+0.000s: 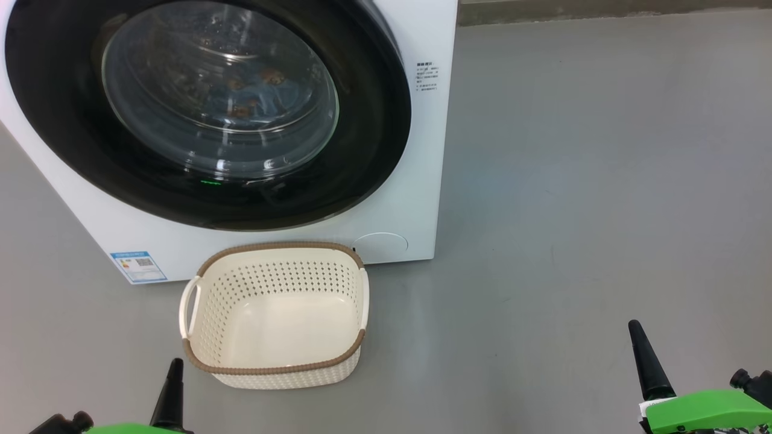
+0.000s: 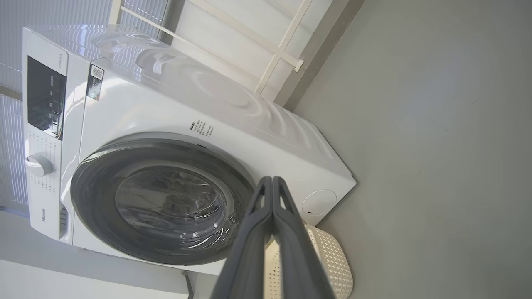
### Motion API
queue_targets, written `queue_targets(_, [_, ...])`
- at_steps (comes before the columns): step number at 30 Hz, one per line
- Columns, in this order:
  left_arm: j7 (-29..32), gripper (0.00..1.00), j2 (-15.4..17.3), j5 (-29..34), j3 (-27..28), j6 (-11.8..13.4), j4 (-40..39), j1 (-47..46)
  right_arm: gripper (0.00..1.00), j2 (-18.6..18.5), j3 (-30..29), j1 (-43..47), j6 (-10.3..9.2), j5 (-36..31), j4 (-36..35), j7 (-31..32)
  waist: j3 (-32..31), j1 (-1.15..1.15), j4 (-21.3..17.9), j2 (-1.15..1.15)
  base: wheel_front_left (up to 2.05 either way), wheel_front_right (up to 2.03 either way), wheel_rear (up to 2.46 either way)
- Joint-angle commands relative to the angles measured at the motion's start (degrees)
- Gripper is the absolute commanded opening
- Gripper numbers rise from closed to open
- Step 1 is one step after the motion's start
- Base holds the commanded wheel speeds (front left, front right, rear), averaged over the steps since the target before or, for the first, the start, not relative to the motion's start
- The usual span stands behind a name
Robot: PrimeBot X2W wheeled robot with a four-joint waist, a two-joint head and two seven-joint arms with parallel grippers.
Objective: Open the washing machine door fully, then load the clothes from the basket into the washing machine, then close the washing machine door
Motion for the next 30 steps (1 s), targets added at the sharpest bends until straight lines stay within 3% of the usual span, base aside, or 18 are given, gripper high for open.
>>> queue_targets(1, [0.5,0.0,1.2,-2.1,1.6,-0.4,-1.0,-2.8,0.0,-0.2,0.6,-2.9,-0.22,2.1,-1.2,0.7,0.0,0.0,0.0,0.0,0.0,0.0,0.0])
queue_targets(30, [5.4,0.0,1.5,-20.9,3.1,-0.8,0.3,-4.9,0.0,0.1,-0.2,-4.1,-0.3,19.6,-0.5,5.7,-0.5,0.0,-0.7,0.0,0.0,0.0,0.0])
